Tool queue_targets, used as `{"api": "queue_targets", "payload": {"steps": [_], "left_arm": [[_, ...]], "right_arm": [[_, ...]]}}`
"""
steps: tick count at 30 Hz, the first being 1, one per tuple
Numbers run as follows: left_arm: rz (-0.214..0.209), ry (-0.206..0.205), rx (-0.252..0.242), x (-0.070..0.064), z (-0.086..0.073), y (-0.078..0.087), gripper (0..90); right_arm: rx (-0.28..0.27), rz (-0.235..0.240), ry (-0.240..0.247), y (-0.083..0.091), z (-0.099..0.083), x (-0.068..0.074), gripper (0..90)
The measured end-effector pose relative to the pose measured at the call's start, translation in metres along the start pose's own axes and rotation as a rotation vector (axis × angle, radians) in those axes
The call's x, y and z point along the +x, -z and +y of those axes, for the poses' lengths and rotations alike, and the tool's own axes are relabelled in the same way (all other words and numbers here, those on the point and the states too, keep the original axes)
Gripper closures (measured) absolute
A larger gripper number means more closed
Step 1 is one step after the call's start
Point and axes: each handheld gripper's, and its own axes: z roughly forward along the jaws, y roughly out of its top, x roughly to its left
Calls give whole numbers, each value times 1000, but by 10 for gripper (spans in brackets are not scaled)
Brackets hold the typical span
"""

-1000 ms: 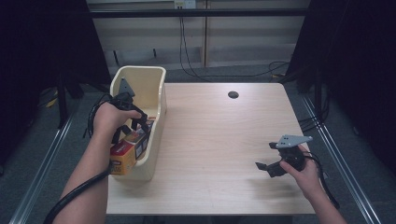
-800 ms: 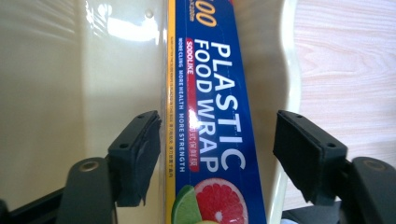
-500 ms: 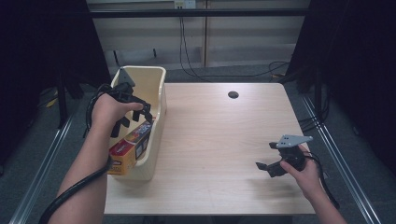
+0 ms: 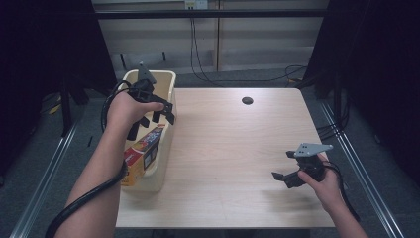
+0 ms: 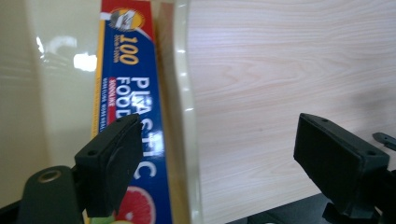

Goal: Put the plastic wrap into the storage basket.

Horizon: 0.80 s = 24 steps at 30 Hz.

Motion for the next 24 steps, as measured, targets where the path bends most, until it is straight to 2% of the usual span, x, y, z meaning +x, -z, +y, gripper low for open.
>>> {"api": "queue_targets", "payload": {"steps": [3,7,10,17,24], "left_arm": [[-4,-28,-5,-8,1,-1,152],[-10,-44,-6,-14,1,-2,151],[-17,-72,-12,-25,2,-3,150],[-33,-98,-14,-35,4,-6,149],[-42,-124,-5,-47,5,-18,150]], "right_arm": [[0,-2,3,1,0,0,24],[1,3,3,0,0,1,24],[3,5,4,0,0,1,24],[1,8,2,0,0,1,25],[3,12,5,0,0,2,25]]}}
